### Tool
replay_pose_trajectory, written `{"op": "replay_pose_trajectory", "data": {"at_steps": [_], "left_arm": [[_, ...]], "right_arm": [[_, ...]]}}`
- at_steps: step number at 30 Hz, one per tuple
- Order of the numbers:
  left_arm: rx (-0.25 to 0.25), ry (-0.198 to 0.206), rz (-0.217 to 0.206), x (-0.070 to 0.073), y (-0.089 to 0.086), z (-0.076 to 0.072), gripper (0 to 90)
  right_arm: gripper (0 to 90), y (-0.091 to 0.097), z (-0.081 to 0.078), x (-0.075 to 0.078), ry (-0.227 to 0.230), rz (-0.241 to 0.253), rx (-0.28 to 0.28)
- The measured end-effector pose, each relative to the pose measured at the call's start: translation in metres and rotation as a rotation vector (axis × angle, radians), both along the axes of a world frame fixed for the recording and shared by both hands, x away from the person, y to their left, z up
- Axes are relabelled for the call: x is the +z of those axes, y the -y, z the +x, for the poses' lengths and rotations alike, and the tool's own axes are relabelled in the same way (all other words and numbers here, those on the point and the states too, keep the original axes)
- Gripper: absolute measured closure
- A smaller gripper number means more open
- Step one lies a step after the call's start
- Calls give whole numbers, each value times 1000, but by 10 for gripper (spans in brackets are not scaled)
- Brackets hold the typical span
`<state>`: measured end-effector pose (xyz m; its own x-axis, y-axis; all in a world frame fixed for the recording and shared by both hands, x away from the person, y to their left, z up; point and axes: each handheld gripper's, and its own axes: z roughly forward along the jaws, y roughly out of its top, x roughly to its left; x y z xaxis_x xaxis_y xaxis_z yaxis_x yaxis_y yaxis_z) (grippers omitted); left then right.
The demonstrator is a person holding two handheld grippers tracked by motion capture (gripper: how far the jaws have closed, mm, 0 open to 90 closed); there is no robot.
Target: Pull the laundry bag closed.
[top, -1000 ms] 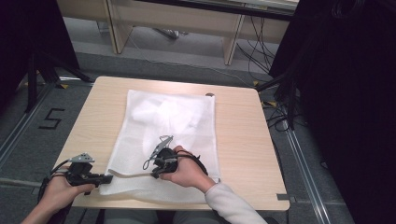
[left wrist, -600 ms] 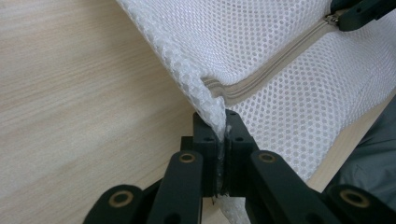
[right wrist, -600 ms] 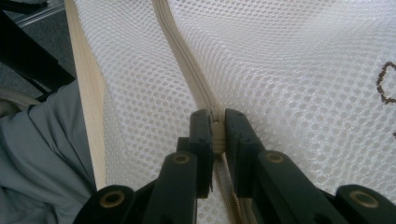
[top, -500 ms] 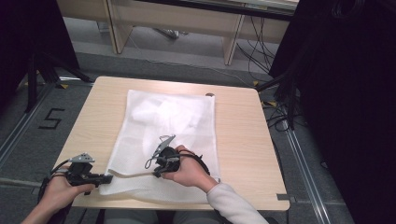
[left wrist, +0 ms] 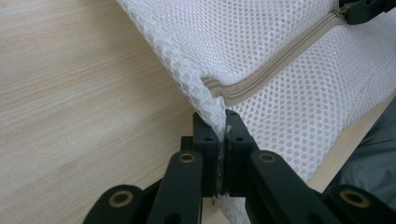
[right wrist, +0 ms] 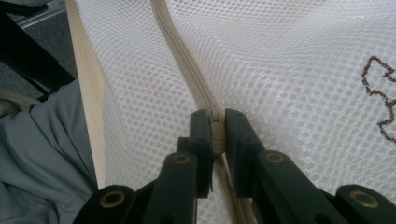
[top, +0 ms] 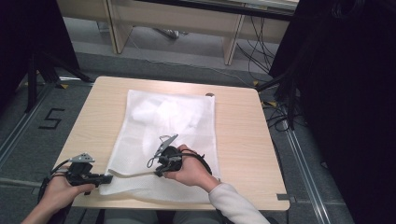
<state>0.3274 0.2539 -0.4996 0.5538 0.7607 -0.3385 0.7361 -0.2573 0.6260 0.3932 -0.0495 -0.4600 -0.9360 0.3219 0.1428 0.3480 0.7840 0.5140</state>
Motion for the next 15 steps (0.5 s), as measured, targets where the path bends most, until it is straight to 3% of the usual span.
{"op": "replay_pose_trajectory", "data": {"at_steps": [15], "left_arm": [[9, 10, -11, -1, 1, 0, 857]], "right_arm": [[827, 8, 0, 4, -18, 5, -25]]}}
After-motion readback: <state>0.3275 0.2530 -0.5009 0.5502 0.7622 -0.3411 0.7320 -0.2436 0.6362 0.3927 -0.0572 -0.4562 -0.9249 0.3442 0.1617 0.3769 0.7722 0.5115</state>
